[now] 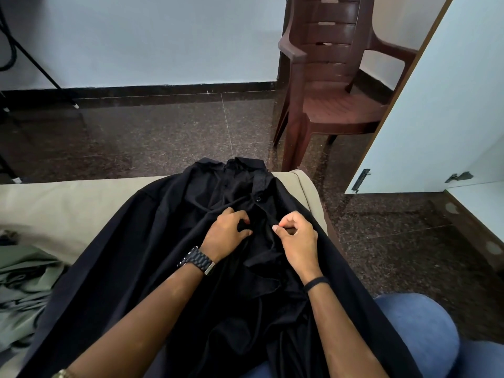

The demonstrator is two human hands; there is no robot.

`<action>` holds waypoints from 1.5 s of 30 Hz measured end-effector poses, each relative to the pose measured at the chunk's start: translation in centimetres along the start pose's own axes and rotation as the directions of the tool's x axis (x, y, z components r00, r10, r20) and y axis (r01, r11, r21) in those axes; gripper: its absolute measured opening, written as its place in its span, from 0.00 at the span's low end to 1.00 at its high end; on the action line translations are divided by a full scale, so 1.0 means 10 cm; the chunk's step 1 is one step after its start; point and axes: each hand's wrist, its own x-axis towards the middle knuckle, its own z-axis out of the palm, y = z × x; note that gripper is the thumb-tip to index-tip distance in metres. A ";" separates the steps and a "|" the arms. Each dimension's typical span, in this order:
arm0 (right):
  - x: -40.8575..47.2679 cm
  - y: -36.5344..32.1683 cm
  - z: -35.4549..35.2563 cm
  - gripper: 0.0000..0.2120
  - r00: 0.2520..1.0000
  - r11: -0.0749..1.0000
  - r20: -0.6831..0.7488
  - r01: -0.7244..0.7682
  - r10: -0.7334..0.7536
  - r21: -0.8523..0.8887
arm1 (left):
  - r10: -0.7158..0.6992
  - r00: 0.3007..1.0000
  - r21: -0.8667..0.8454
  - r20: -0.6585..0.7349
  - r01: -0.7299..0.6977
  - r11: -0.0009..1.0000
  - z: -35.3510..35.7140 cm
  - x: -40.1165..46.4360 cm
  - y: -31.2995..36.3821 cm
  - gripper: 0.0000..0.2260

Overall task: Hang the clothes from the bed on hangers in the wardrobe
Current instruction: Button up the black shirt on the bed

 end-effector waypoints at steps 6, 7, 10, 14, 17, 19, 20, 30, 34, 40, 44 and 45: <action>0.00 0.00 -0.01 0.09 0.999 0.988 0.027 -0.042 0.038 0.152 | 0.059 0.997 -0.237 0.054 -0.045 0.970 -0.09 -0.01 -0.04 0.09; 0.00 -0.01 -0.03 0.10 0.998 0.976 0.033 -0.055 0.049 0.211 | 0.034 0.999 -0.336 0.039 -0.019 0.942 -0.12 -0.03 -0.04 0.10; -0.01 -0.04 -0.08 0.14 0.997 0.955 0.066 -0.050 0.032 0.293 | -0.076 0.992 -0.743 0.101 0.126 0.657 -0.23 -0.13 -0.02 0.17; -0.03 -0.08 -0.07 0.18 0.993 0.974 0.119 -0.008 -0.019 0.227 | -0.054 0.951 -0.925 0.304 0.308 0.221 -0.39 -0.23 -0.04 0.21; -0.05 -0.10 -0.05 0.18 0.989 0.985 0.137 0.035 -0.059 0.170 | -0.067 0.920 -0.913 0.386 0.392 0.116 -0.45 -0.25 -0.03 0.17; -0.08 -0.12 -0.02 0.18 0.985 0.987 0.151 0.058 -0.081 0.148 | -0.082 0.915 -0.910 0.396 0.403 0.101 -0.43 -0.27 0.00 0.13; -0.09 -0.12 0.00 0.17 0.983 0.987 0.160 0.070 -0.093 0.142 | -0.082 0.917 -0.913 0.389 0.396 0.100 -0.41 -0.27 0.02 0.11; -0.15 -0.15 0.05 0.04 0.962 0.937 0.268 -0.049 -0.049 0.345 | -0.172 0.968 -0.846 0.182 0.243 0.475 -0.24 -0.29 0.07 0.07; -0.22 -0.18 0.04 0.07 0.966 0.946 0.259 -0.072 -0.013 0.317 | -0.122 0.924 -0.108 -0.361 0.089 0.990 -0.21 -0.37 0.12 0.06; -0.42 -0.39 -0.05 0.12 0.942 0.787 0.328 -0.255 0.071 0.561 | 0.046 0.918 -0.429 -0.393 -0.228 0.874 -0.29 -0.83 0.47 0.05; -0.45 -0.50 -0.11 0.02 0.964 0.895 0.263 -0.139 0.026 0.424 | -0.186 0.971 -0.756 -0.151 0.008 0.655 -0.25 -0.87 0.54 0.04; -0.45 -0.51 -0.14 0.01 0.970 0.930 0.243 -0.086 -0.004 0.358 | -0.226 0.972 -0.839 -0.061 0.073 0.539 -0.26 -0.86 0.56 0.03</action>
